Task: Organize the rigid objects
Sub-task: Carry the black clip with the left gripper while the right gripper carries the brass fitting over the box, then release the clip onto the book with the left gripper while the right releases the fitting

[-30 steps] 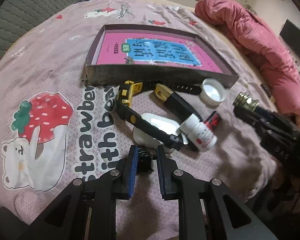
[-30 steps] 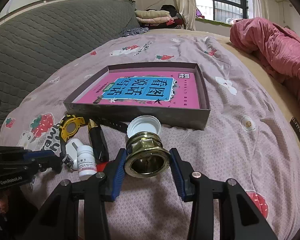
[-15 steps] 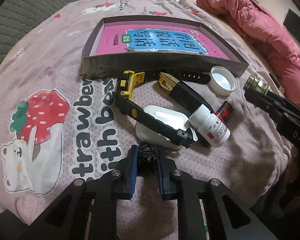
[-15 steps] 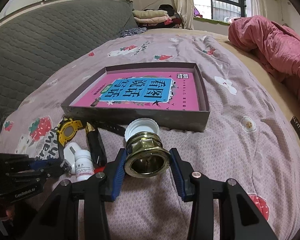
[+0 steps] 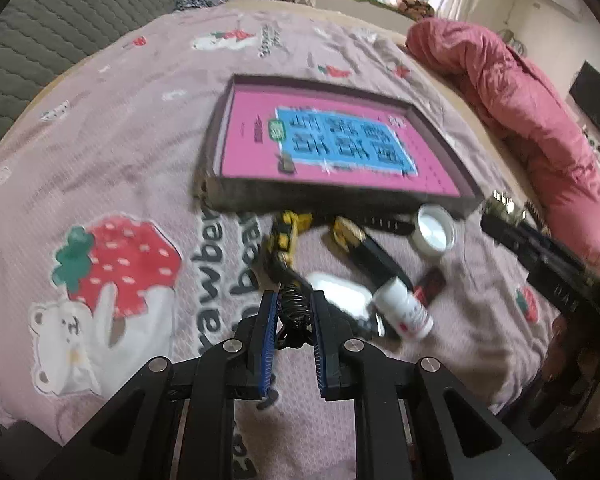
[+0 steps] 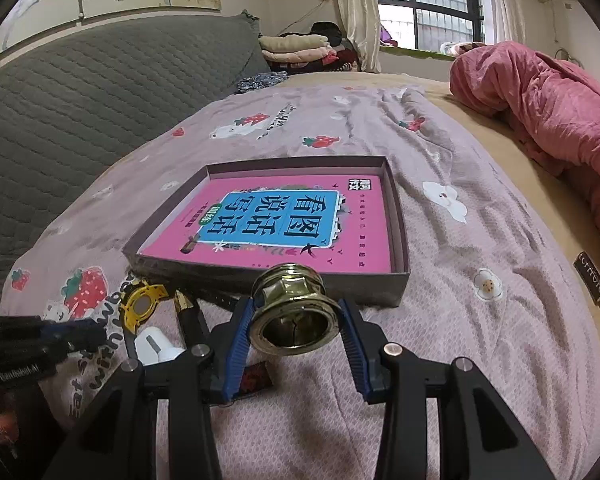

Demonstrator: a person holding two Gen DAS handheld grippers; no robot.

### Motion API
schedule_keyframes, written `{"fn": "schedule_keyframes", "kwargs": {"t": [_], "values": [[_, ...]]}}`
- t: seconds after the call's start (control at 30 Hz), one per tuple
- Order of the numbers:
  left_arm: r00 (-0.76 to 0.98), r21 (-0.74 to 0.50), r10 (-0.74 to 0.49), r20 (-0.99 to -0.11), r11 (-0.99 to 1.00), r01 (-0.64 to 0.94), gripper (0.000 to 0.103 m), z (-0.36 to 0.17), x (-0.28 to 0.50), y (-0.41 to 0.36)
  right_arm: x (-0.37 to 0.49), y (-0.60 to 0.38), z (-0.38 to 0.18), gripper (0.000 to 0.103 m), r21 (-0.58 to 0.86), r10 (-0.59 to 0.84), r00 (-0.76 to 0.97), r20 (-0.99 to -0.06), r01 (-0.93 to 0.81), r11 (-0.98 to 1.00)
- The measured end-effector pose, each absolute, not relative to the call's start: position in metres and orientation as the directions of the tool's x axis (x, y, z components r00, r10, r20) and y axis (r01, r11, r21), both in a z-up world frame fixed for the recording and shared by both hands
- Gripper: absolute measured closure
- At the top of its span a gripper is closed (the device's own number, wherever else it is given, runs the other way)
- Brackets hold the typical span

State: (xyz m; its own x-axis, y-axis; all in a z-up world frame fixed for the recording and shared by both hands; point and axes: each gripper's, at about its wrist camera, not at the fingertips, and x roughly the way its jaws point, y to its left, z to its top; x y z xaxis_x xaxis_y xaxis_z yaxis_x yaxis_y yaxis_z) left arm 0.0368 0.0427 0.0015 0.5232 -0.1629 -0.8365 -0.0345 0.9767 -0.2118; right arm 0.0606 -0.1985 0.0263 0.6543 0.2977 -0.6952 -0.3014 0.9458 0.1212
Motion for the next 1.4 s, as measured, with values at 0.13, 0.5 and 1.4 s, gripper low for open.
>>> {"fn": "schedule_keyframes", "kwargs": {"t": [0.13,0.5,1.4], "values": [[0.556,-0.218,-0.154,-0.817,0.975,-0.051,0.086,0.014,0.049,0.051,0.066,-0.198,0.027,0.059,0.111,0.284,0.649,-0.706,-0.295,0.949],[0.609,-0.220,-0.154,-0.778,0.975,-0.034,0.086,0.027,0.106,0.049,0.092,-0.192,0.035,0.059,0.089,0.259,0.644,-0.720,-0.284,0.955],[0.521,-0.160,-0.113,-0.846,0.986,-0.048,0.086,-0.027,0.172,0.045,0.162,-0.191,-0.011,0.059,0.019,0.111,0.548,-0.829,-0.170,0.985]]}}
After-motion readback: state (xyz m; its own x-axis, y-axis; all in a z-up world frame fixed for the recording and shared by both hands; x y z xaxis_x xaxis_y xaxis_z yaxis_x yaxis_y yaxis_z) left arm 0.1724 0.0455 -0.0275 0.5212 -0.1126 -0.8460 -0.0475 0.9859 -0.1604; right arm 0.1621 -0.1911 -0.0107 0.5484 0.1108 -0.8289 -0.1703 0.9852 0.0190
